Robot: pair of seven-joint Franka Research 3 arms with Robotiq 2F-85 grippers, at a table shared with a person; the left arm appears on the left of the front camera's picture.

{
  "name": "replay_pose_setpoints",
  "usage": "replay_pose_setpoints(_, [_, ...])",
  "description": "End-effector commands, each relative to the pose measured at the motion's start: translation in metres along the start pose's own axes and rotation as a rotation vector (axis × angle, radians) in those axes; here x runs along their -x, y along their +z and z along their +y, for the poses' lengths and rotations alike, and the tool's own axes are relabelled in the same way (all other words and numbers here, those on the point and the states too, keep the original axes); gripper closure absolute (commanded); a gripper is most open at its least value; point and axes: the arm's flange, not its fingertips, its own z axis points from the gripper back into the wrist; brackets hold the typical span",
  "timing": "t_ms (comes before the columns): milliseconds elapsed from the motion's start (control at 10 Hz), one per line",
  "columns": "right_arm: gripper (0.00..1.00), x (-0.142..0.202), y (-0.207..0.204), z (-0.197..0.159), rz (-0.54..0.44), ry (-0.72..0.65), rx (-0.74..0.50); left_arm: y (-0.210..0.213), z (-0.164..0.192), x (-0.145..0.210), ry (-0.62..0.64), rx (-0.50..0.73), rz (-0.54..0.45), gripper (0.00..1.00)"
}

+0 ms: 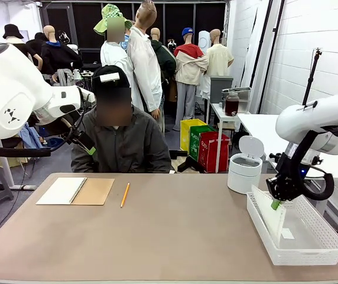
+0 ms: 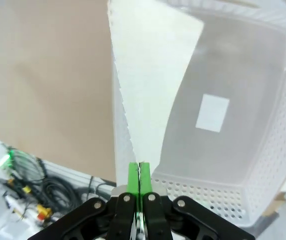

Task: Sort the paper based on its condition.
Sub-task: If a person hands you a paper, place it in the Organizing basket , and if it's crumpled, put it in the Trash can.

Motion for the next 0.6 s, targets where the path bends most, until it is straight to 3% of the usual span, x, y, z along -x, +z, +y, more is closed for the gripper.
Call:
replay_pose_setpoints(0, [1.0, 0.005, -0.013, -0.002, 0.022, -0.064, 0.071, 0.001, 0.001, -0.001, 0.001, 0.0, 0.002, 0.0])
replay_pose_setpoints(200, [1.0, 0.011, -0.019, -0.007, 0.028, -0.121, 0.132, 0.001, 0.001, -0.001, 0.001, 0.0, 0.002, 0.0])
replay_pose_setpoints(400, [1.0, 0.015, -0.007, -0.016, -0.076, -0.192, 0.13, 0.001, 0.001, -0.001, 0.001, 0.0, 0.002, 0.0])
replay_pose_setpoints(500, [1.0, 0.016, -0.004, -0.015, -0.067, -0.19, 0.133, 0.001, 0.001, -0.001, 0.001, 0.0, 0.002, 0.0])
